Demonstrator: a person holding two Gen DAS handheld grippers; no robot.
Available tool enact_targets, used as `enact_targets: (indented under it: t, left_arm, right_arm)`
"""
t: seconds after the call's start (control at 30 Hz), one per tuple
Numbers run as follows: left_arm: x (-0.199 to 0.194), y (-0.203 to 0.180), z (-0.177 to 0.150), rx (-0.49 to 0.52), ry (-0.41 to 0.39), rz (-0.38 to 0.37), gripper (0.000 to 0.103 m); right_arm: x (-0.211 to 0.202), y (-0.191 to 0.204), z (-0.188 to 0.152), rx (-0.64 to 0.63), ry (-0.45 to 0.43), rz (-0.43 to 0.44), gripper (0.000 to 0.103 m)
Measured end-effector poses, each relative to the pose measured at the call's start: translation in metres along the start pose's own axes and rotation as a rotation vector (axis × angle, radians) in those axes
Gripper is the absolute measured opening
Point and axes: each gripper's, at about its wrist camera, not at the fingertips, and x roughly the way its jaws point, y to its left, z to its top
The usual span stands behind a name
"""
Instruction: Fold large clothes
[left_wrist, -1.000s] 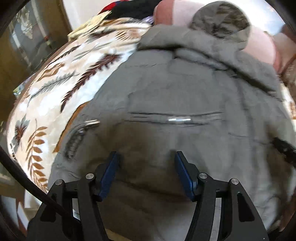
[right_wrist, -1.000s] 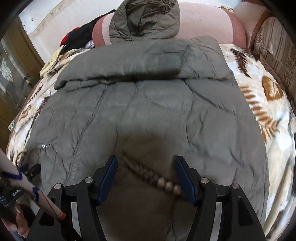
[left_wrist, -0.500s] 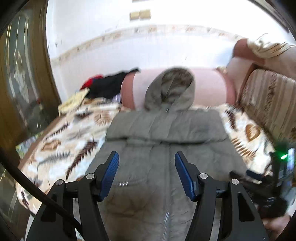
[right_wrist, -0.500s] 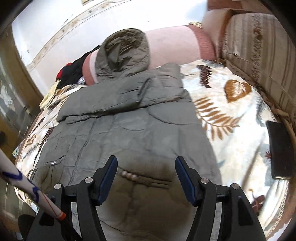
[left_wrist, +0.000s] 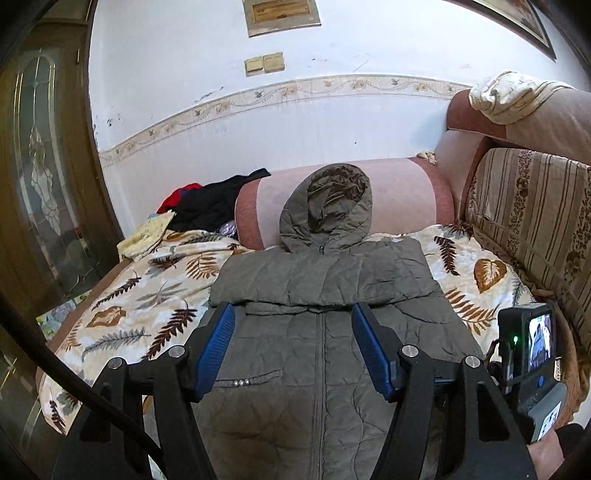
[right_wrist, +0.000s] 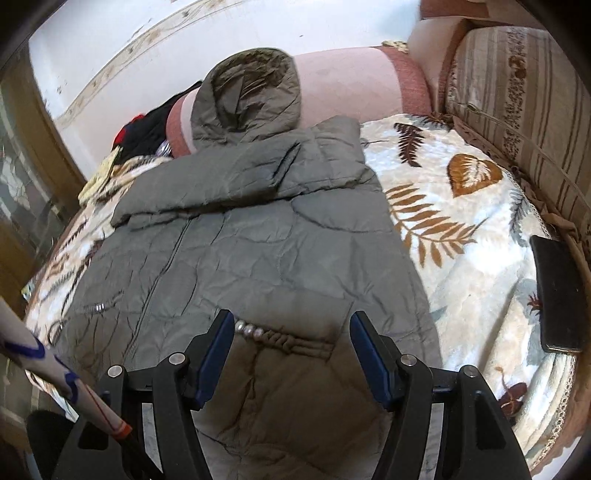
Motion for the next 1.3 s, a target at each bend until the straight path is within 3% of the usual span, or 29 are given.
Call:
enact_targets:
  t: [0.43,0.77,0.97,1.2,1.3]
  left_arm:
    - [0.029,0.023,-0.015,-0.051,0.063,0.0,0.065]
    - [0.091,0.059,-0.042,-0.115,0.174,0.013,0.065]
    - [0.15,0.084,-0.059,-0.14,0.254,0.038,0.065]
    - [0.254,0.122,-0.061,-0.191,0.342,0.109,0.065]
    - [0.299,0.135,-0.082,-0.218,0.451,0.113,0.065]
  right_arm:
    - [0.028,0.025,-0.024,-0.105,0.094,-0.032,0.07]
    - [0.04,0.037,-0.03,-0.163,0.097,-0.094,0.076]
    - [0.036,0.039,-0.029,-0.172,0.099,-0.088,0.076]
    - [0.027,0.055,-0.011,-0.194,0.099,-0.061,0.076]
    - [0.027,0.068,0.011,-0.209,0.104,-0.056,0.07]
